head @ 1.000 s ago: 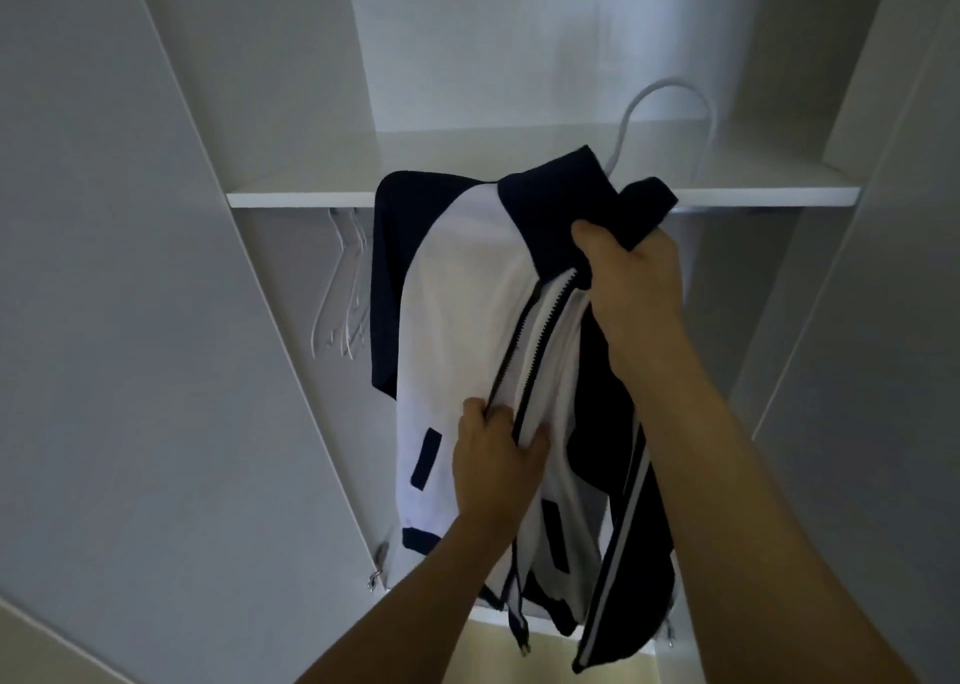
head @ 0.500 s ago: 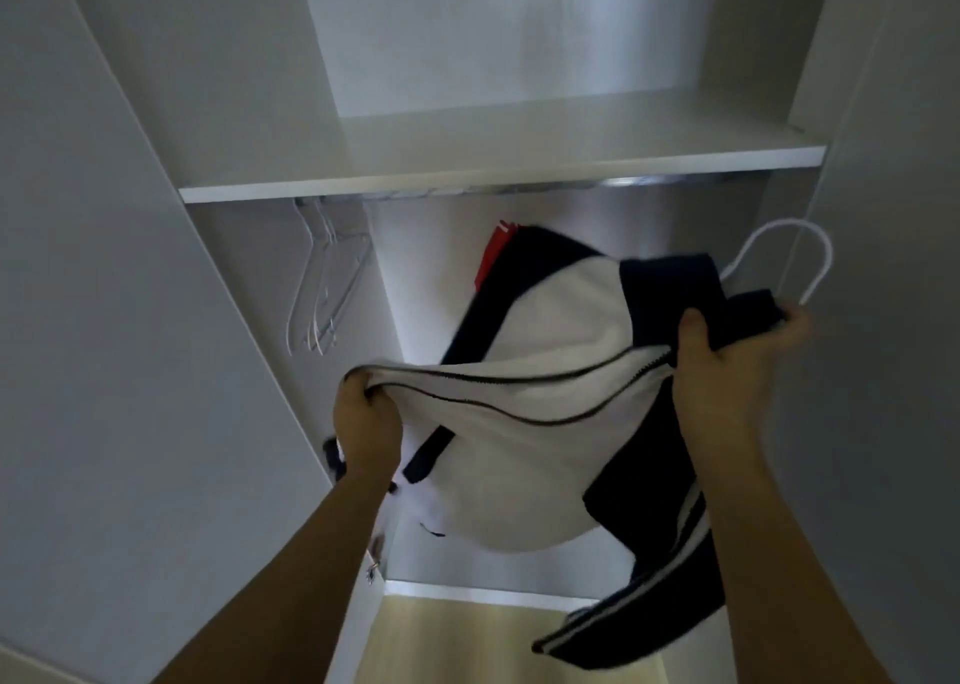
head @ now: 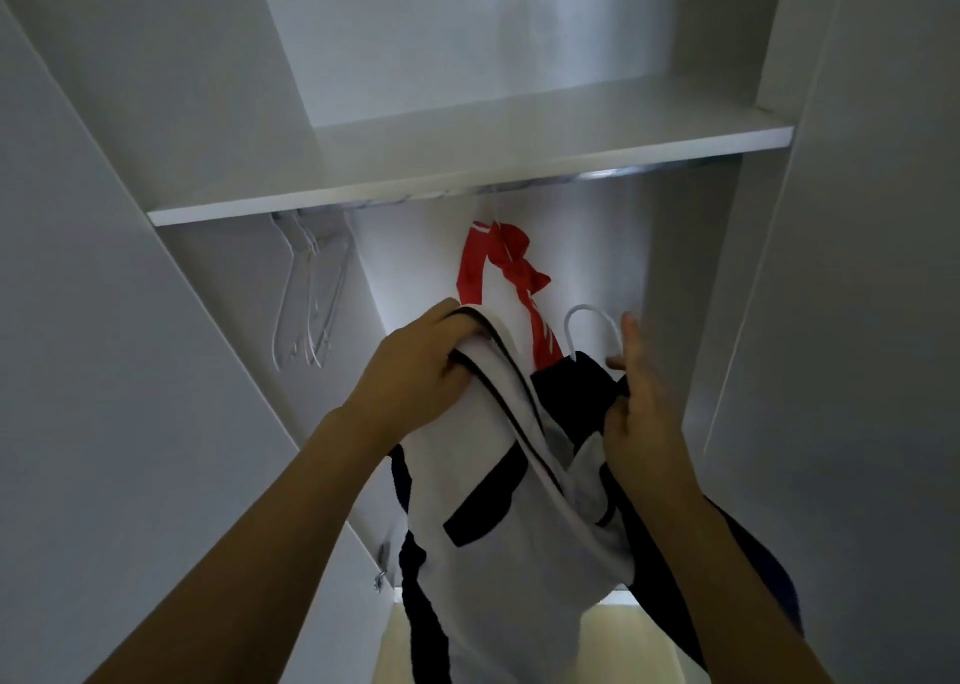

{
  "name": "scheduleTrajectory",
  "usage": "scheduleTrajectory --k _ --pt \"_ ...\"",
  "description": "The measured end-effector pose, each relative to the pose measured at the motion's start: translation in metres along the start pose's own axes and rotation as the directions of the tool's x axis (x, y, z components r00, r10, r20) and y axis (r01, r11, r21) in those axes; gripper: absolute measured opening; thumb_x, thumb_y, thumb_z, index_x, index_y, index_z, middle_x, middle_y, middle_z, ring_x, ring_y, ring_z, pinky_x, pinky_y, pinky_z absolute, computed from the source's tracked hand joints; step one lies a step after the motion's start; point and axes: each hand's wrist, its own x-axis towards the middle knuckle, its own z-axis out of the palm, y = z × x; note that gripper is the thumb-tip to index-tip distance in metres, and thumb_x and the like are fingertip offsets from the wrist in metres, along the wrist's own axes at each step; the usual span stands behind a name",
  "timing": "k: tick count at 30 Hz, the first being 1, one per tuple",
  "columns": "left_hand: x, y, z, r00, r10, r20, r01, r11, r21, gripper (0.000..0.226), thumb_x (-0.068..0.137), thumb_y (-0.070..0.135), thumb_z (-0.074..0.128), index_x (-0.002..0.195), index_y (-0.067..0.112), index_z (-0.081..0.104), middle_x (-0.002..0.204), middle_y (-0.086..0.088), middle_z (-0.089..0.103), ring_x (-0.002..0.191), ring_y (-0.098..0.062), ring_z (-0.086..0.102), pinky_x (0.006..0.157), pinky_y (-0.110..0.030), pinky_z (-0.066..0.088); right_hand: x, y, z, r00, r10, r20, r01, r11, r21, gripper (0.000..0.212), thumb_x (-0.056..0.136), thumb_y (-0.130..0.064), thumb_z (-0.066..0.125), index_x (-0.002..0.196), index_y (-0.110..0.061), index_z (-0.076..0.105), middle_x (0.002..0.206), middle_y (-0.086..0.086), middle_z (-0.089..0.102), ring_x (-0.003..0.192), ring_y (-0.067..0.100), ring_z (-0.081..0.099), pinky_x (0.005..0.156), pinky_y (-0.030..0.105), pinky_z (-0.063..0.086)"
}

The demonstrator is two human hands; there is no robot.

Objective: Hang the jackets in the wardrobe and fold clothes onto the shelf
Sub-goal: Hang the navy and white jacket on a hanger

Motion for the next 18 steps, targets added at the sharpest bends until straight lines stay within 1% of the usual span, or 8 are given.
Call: scheduleTrajectory --k 2,6,9,10,12,14,16,18 --pt "0.0 -0.001 -0.001 0.999 -0.054 -0.002 0.054 0.997 -0.047 0.031 0.083 0.003 0.062 0.112 0.011 0.066 0.102 0.007 0.056 0.087 -0.01 0.054 0.076 -0.011 0.039 -0.001 0.0 -0.002 1.0 -0.003 0.021 0.002 0.999 0.042 0.093 0.096 0.005 0.044 0.144 -0.056 -0.006 0.123 -0.005 0.047 0.102 0.001 0.056 0.092 0.014 0.045" --pt "0.004 0.001 -0.004 0.977 -0.213 0.012 0.212 0.967 -0.143 0.025 0.081 0.006 0.066 0.104 0.017 0.07 0.098 0.011 0.062 0.09 -0.007 0.058 0.077 -0.003 0.038 -0.01 0.0 -0.001 0.976 -0.191 0.101 0.192 0.981 -0.005 0.092 0.093 0.009 0.047 0.148 -0.051 0.004 0.122 -0.002 0.036 0.102 -0.006 0.047 0.09 0.004 0.039" --pt "0.009 0.004 -0.007 0.95 -0.31 0.051 0.314 0.932 -0.182 0.019 0.082 0.011 0.066 0.095 0.025 0.069 0.089 0.012 0.066 0.081 -0.004 0.062 0.07 -0.007 0.044 -0.012 -0.006 0.001 0.956 -0.259 0.142 0.262 0.965 -0.003 0.091 0.095 0.008 0.045 0.144 -0.06 0.007 0.125 -0.005 0.028 0.108 0.002 0.046 0.099 0.019 0.045" --pt "0.01 0.004 -0.009 0.944 -0.327 0.047 0.33 0.928 -0.173 0.016 0.083 0.013 0.066 0.092 0.026 0.068 0.086 0.014 0.065 0.078 -0.001 0.06 0.067 -0.007 0.043 -0.012 -0.008 0.003 0.951 -0.277 0.14 0.279 0.96 0.0 0.091 0.095 0.006 0.046 0.143 -0.061 0.007 0.127 -0.006 0.026 0.11 0.003 0.045 0.1 0.021 0.046" --pt "0.012 0.003 -0.013 0.931 -0.366 0.015 0.364 0.918 -0.16 0.014 0.084 0.015 0.067 0.088 0.028 0.064 0.084 0.016 0.061 0.075 0.002 0.056 0.065 -0.004 0.039 -0.013 -0.011 0.004 0.947 -0.293 0.134 0.294 0.956 0.015 0.089 0.094 -0.002 0.054 0.143 -0.059 0.006 0.13 -0.008 0.025 0.11 -0.004 0.042 0.1 0.011 0.042" --pt "0.013 0.0 -0.015 0.909 -0.416 -0.003 0.409 0.895 -0.178 0.011 0.084 0.016 0.068 0.086 0.025 0.063 0.089 0.01 0.062 0.078 -0.003 0.056 0.066 -0.007 0.039 -0.016 -0.014 0.004 0.947 -0.296 0.125 0.293 0.955 0.04 0.083 0.092 -0.009 0.061 0.143 -0.053 0.013 0.134 -0.007 0.026 0.117 -0.003 0.037 0.101 0.004 0.034" --pt "0.015 -0.001 -0.017 0.889 -0.458 0.006 0.45 0.872 -0.191 0.009 0.085 0.016 0.069 0.081 0.022 0.064 0.09 0.005 0.064 0.081 -0.01 0.059 0.068 -0.015 0.044 -0.019 -0.021 0.005 0.934 -0.335 0.122 0.328 0.942 0.07 0.069 0.092 -0.01 0.061 0.14 -0.043 0.024 0.135 -0.008 0.028 0.122 -0.002 0.036 0.103 0.006 0.033" --pt "0.016 -0.001 -0.021 0.887 -0.462 0.0 0.453 0.871 -0.189 0.019 0.084 0.014 0.068 0.071 0.025 0.061 0.079 0.005 0.064 0.073 -0.011 0.06 0.065 -0.02 0.046 -0.021 -0.03 0.009 0.916 -0.382 0.121 0.379 0.924 0.053 0.06 0.093 -0.007 0.056 0.137 -0.039 0.031 0.135 -0.008 0.029 0.124 -0.007 0.033 0.105 0.007 0.033"
